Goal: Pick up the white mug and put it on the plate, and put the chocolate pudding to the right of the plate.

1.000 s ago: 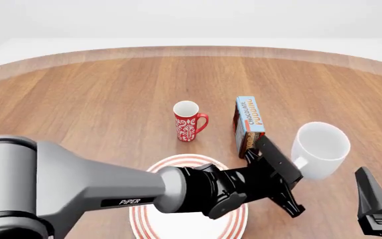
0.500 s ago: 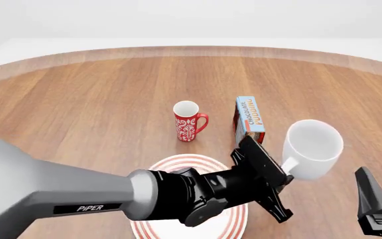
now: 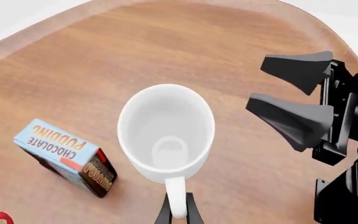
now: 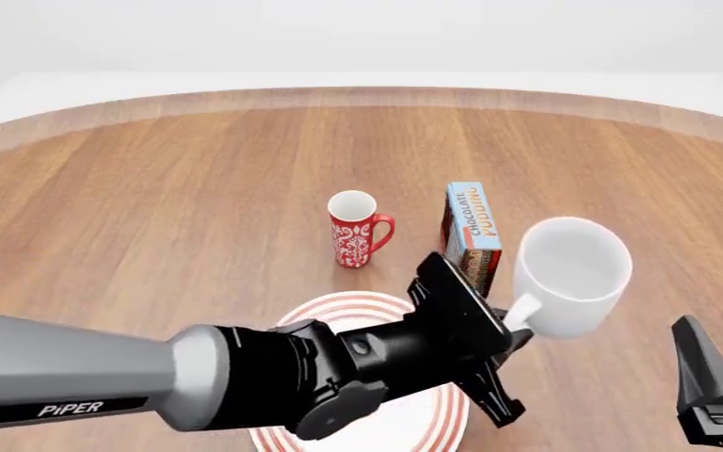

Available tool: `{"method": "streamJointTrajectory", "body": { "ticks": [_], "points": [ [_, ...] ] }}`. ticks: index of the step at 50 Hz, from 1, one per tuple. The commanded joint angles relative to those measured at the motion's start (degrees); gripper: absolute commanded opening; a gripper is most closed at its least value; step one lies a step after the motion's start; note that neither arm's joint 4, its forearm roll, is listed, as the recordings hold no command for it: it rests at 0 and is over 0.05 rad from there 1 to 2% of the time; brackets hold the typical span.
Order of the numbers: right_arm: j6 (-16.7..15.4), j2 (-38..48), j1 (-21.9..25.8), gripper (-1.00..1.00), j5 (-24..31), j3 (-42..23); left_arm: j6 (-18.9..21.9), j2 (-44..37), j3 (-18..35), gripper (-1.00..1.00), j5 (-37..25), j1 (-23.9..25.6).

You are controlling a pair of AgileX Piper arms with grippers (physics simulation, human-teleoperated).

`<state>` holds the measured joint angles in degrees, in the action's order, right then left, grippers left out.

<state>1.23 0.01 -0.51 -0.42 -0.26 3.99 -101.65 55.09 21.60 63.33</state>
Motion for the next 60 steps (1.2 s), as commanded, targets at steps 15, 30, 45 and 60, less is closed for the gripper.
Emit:
{"method": "streamJointTrajectory", "body": {
  "ticks": [15,30,45,60],
  "points": [
    [0.0,0.0,-0.02,1.0,0.01,0.0,0.94,7.98,-6.19,-1.0,0.44,0.97],
    [-0.1,0.05,-0.08,1.0,-0.13,0.08,1.25,13.52,-10.27,-1.0,0.85,-0.51],
    [-0.12,0.06,-0.08,1.0,-0.07,0.03,0.5,17.68,-14.58,-1.0,2.07,-2.63],
    [-0.15,0.06,-0.17,1.0,-0.07,0.02,-0.01,21.77,-18.68,-1.0,2.68,-4.9]
  ]
}}
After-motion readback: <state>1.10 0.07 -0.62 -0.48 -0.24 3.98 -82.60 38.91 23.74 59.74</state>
